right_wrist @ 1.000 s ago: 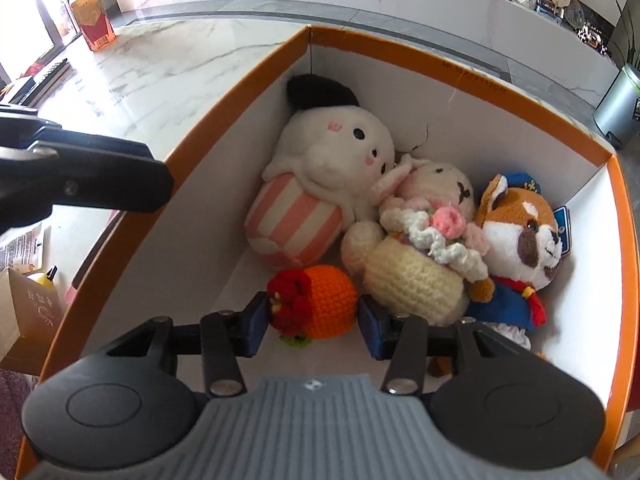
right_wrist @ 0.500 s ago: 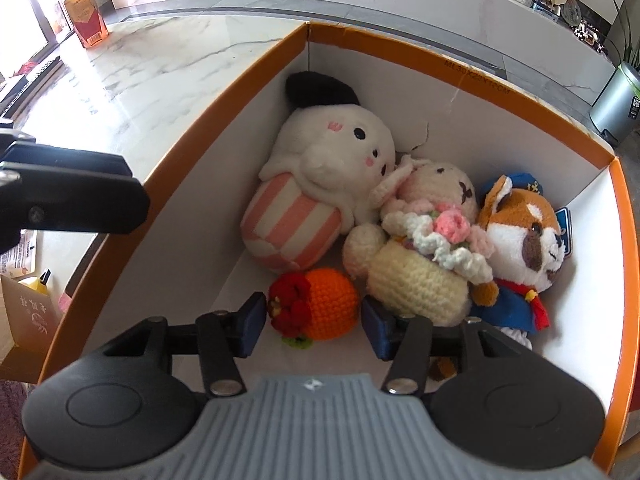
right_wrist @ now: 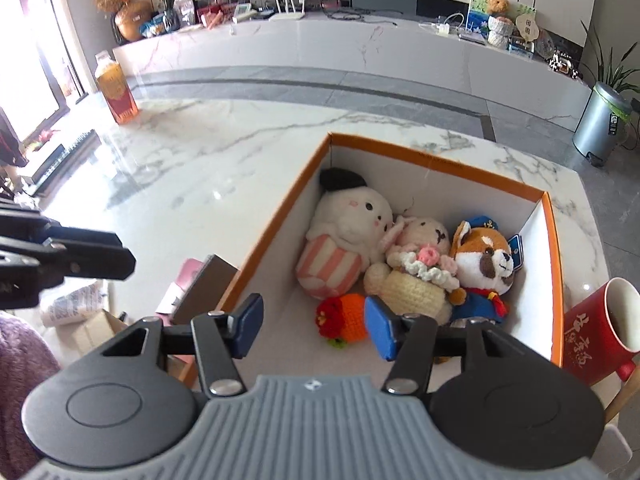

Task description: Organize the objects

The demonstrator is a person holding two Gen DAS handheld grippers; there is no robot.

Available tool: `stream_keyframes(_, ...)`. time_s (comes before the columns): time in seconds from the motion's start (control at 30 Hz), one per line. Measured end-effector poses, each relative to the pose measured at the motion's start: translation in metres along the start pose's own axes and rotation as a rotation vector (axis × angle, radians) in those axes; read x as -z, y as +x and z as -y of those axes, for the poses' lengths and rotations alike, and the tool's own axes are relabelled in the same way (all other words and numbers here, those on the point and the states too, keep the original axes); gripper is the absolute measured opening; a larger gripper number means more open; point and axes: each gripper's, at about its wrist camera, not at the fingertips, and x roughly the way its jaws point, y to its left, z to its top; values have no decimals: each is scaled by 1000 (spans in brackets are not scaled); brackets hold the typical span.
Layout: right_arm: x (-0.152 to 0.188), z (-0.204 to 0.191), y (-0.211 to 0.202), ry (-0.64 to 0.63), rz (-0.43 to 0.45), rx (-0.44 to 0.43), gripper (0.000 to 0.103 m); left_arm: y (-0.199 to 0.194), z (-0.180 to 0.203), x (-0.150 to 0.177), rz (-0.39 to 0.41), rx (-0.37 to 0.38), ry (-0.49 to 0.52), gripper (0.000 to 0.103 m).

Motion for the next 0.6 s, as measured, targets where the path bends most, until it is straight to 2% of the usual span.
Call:
stream_keyframes(0.17, 13, -38, -23, -6, 42, -119, 58, -18, -23, 31, -5, -43, -109, 34)
stream_keyframes(0.33, 32, -83, -16, -91, 13, -187, 51, -25, -43, 58, 3, -48, -242, 35)
stream_keyframes(0.47, 43, -111, -3, -204, -11, -173, 51, -23, -51, 74, -23, -45, -273, 35)
stream_keyframes(0.6, 47, -129, 17, -324, -46, -169, 53, -19, -50, 79, -39, -94, -216, 35)
